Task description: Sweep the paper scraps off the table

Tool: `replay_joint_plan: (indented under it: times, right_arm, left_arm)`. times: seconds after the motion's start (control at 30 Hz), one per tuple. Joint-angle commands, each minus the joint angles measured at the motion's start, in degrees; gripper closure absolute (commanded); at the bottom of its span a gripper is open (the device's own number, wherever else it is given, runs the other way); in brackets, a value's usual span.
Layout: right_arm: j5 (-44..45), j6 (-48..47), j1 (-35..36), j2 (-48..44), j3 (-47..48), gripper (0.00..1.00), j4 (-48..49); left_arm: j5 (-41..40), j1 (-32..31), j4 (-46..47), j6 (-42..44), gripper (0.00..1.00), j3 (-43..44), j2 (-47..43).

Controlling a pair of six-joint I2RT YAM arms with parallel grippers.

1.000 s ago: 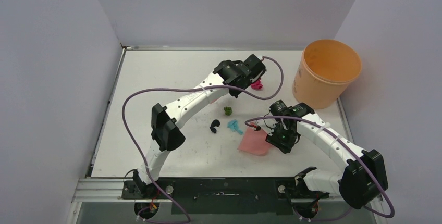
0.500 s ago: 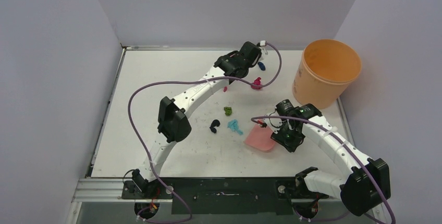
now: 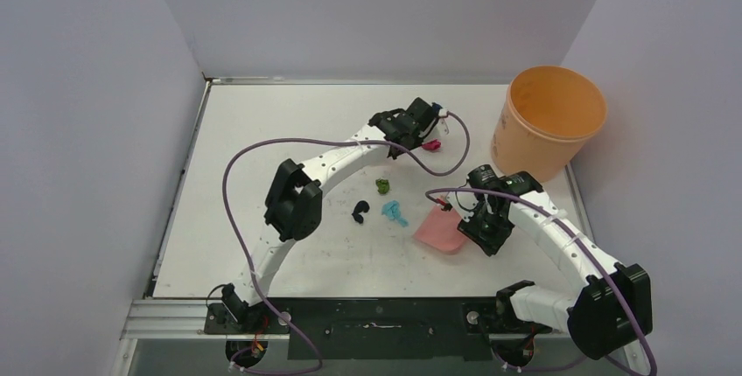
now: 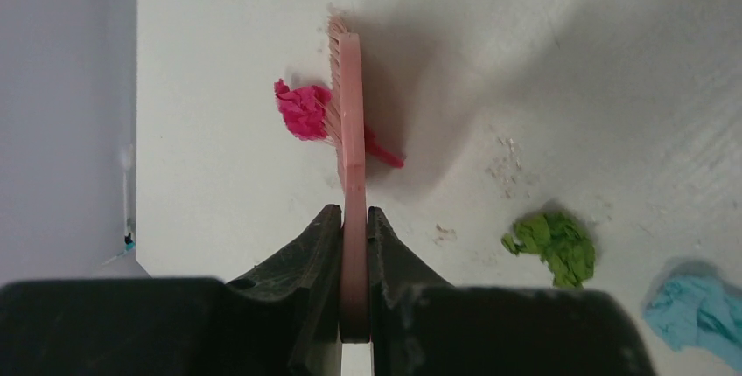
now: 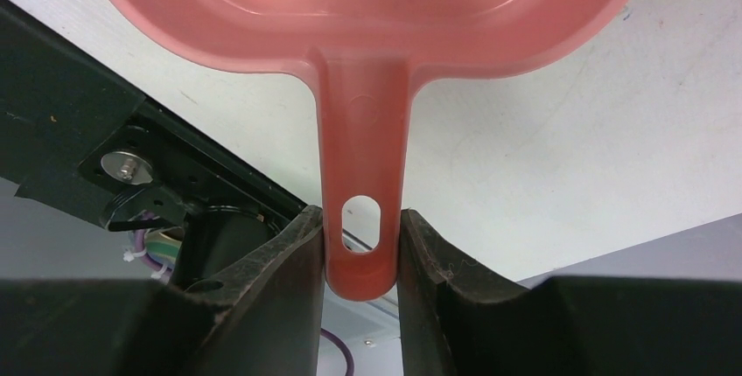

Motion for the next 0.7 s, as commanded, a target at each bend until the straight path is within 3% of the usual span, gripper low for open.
replay_joint_plan:
  times: [0.0,0.2,0.47,0.57,0.67]
  right_arm:
    - [-0.9,-0.9,0.7,1.0,2.3,0.92,-1.2]
    - [4.2,-1.7,3.8,3.5,0.3,0.91,-0.4]
    - [4.1,-2.9,7.4,3.7,-0.2,0.91,-1.0]
    - [4.2,-3.6,8.9,4.3,-0.1,0.91,-1.1]
    - [5.3,-4.7,10.7,5.3,-0.3,0.91,-0.8]
  left_arm:
    - [4.3,-1.3,-3.1,-4.5,1.00,-10.0,-12.3]
    - [15.1,-3.4,-6.1,-12.9,1.00,-23.7,-26.2]
    - [18.3,-6.5,-0.5,-27.3,1.00,-35.8,-42.5]
    - [14.0,-7.2,0.2,-32.3,1.00,-37.3,-48.2]
    - [2.2,-7.2,-3.6,-37.7,1.00,-36.3,-52.2]
